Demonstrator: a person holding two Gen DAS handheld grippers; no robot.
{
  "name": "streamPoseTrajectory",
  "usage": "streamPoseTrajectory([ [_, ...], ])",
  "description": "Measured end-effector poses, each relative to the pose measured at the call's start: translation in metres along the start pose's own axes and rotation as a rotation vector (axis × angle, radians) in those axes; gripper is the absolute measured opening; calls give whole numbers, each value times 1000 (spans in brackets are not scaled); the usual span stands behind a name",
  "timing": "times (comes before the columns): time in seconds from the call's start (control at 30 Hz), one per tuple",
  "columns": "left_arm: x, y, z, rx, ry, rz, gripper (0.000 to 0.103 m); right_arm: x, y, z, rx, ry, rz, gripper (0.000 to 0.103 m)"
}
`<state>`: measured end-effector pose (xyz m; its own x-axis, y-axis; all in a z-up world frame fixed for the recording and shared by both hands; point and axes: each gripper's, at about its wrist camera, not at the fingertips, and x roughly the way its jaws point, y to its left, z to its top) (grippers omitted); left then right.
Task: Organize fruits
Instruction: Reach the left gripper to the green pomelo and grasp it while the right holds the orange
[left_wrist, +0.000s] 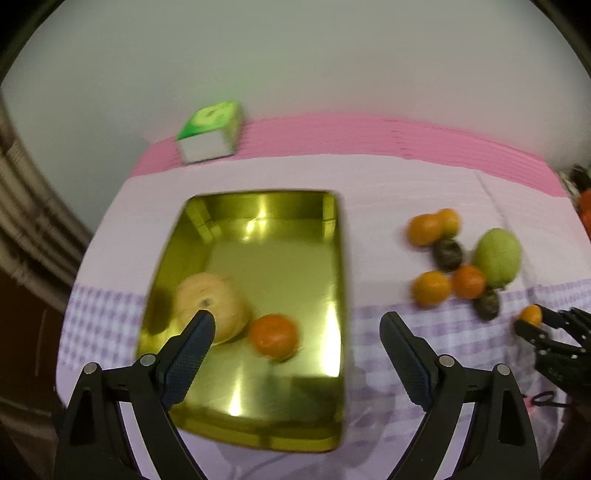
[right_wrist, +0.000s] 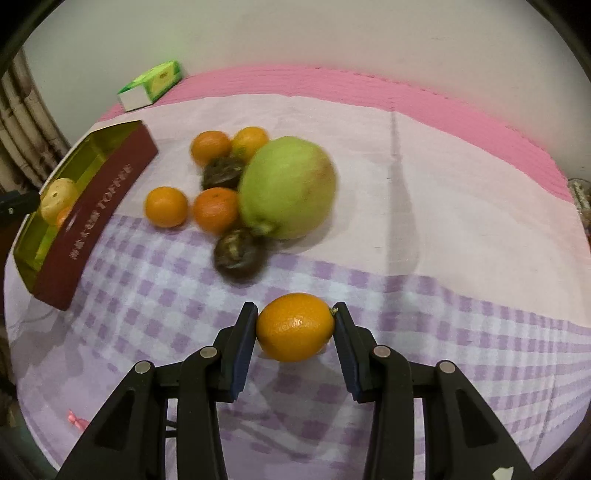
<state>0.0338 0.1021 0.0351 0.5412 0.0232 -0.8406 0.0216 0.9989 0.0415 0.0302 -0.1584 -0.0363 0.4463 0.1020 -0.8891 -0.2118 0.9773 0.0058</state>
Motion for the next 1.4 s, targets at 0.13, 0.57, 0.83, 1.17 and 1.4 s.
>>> streamPoseTrajectory([
  [0.13,0,-36,16,62,-20,-52,91,-1,-17,-2,19,-2,-29,38],
  [0.57,32,-126,58,138,60,-239,91,4,-46,-5,47,-4,-103,38],
  [0.83,55,-148,62,120,136,-253,91,10,-53,-4,77,-4,-64,39],
  [1.17,63,-169,65,150,151,-257,91,15,-57,0,102,13,-24,38],
  [1.4,67,-182,68,169,160,-272,91,7,-72,1,133,-4,-17,38],
])
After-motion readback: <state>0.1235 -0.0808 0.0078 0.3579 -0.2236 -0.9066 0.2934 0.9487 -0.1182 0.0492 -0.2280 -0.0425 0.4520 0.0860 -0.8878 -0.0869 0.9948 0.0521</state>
